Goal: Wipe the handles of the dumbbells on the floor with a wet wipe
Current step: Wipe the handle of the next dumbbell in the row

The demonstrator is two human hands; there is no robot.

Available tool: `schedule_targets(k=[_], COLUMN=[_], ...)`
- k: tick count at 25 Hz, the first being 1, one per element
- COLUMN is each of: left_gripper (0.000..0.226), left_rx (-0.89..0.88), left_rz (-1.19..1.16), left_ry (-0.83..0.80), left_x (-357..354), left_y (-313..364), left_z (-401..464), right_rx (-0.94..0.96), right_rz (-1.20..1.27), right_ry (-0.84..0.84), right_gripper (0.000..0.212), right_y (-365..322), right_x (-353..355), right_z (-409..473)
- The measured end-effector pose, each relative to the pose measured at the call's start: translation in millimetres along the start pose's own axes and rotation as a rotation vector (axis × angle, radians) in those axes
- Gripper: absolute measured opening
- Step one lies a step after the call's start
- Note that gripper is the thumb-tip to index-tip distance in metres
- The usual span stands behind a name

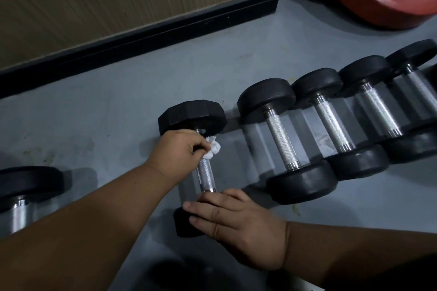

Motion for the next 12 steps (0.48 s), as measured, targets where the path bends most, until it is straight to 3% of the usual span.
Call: schedule_targets(k=[3,12], left_gripper=[0.020,0.016], left_rx=[0.063,0.015], left_rz=[-0.079,-0.212], left_ry=[0.070,-0.117], left_x=[-0.6,-3.5], left_y=[-2.7,-6.4], left_z=[-12.0,-58.1], right_rx=[0.019,0.096], right_rz=[-0.033,-0.005], right_ry=[0.017,0.025], right_gripper=[0.033,0.032], right_y=[-4.8,-11.3], right_x=[-3.0,-17.0], right_z=[3.8,12.5])
Point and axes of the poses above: each hand's wrist, its own z-axis towards the middle knuckle, its own x-axis out of the back of the hand, y = z × x, the point moved 4 cm from there along z, towards the middle knuckle, and after that the axes turned 9 degrees about -z, right-handed, at the moved point
